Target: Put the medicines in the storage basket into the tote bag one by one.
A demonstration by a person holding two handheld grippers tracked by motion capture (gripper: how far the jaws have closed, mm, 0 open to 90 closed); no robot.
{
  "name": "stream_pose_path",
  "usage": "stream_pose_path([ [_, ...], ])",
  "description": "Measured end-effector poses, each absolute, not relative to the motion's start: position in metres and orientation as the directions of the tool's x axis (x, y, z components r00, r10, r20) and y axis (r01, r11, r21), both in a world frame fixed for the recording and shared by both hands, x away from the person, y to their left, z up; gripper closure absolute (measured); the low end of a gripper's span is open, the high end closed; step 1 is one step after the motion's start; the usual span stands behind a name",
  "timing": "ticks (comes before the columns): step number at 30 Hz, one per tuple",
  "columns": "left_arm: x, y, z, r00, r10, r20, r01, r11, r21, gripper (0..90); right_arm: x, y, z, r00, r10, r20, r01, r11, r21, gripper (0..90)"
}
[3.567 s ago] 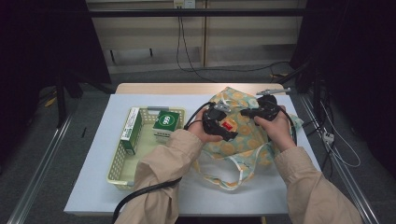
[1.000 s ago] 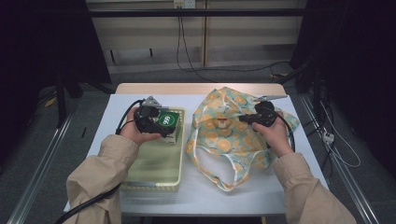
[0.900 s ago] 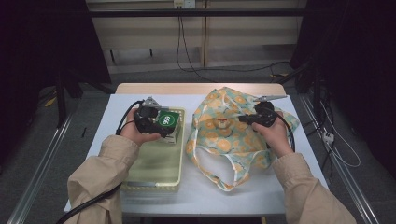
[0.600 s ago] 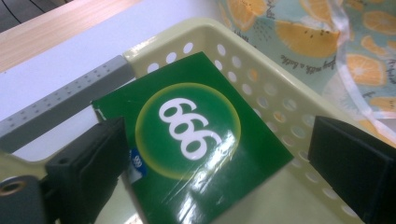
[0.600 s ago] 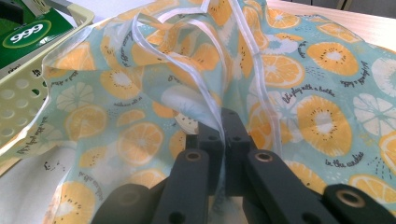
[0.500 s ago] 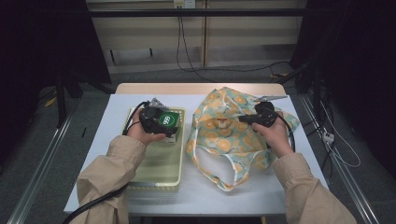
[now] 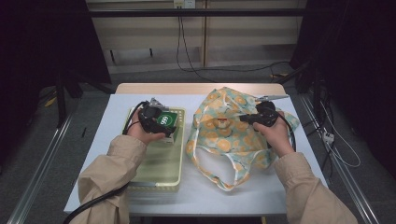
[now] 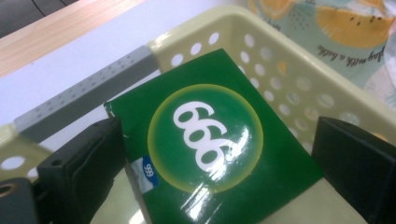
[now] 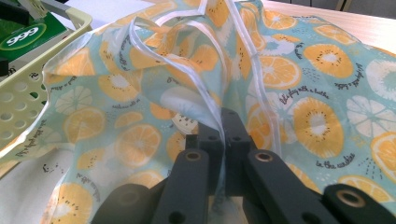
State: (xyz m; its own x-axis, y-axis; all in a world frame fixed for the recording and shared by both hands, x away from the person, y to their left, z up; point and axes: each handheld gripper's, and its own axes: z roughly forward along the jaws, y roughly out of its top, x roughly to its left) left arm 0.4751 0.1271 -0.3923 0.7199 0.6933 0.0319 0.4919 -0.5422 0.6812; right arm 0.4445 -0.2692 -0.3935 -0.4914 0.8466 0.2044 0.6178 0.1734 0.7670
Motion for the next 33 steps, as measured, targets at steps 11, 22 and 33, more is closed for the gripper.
stream_pose_path([
  [11, 0.472, 0.136, -0.393, 0.691, 0.723, 0.008, 0.536, -0.520, 0.665, 4.2, 0.444, -0.267, -0.394, -0.492, 0.846, 0.205, 0.616, 0.172, 0.769, 89.3],
  [22, 0.473, 0.134, -0.401, 0.660, 0.749, -0.051, 0.574, -0.459, 0.678, 2.2, 0.444, -0.268, -0.394, -0.492, 0.846, 0.204, 0.617, 0.174, 0.767, 89.2],
  [33, 0.473, 0.129, -0.411, 0.650, 0.758, -0.056, 0.593, -0.459, 0.662, 6.7, 0.444, -0.266, -0.397, -0.492, 0.847, 0.204, 0.623, 0.179, 0.762, 89.1],
])
